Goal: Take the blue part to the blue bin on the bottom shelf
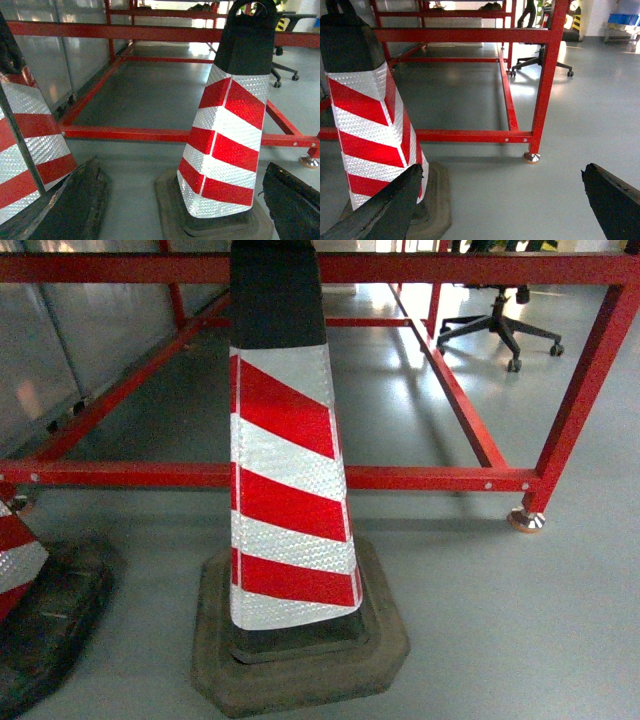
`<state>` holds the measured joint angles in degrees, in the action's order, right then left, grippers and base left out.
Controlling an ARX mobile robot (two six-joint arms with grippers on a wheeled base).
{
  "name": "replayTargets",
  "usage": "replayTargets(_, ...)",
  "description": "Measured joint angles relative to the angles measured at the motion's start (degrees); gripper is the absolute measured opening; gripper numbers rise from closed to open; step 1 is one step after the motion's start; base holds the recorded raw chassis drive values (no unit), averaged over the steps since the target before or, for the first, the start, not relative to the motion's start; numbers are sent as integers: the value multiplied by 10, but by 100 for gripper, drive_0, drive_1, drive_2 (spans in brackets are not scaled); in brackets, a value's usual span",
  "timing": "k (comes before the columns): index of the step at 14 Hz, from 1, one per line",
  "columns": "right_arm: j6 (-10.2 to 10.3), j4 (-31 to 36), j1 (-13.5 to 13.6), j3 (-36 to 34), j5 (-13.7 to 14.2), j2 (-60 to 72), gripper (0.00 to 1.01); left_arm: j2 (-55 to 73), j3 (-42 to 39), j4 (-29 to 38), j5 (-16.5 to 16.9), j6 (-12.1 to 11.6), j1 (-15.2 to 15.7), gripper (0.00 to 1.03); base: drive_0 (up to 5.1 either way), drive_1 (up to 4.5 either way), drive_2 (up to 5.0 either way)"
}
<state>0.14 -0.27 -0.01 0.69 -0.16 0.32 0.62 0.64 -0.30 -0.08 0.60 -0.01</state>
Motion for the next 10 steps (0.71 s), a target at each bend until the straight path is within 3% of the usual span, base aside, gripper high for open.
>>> replayTargets(10,0,0,0,0,0,0,98,0,0,0,0,0,0,98,0,0,0)
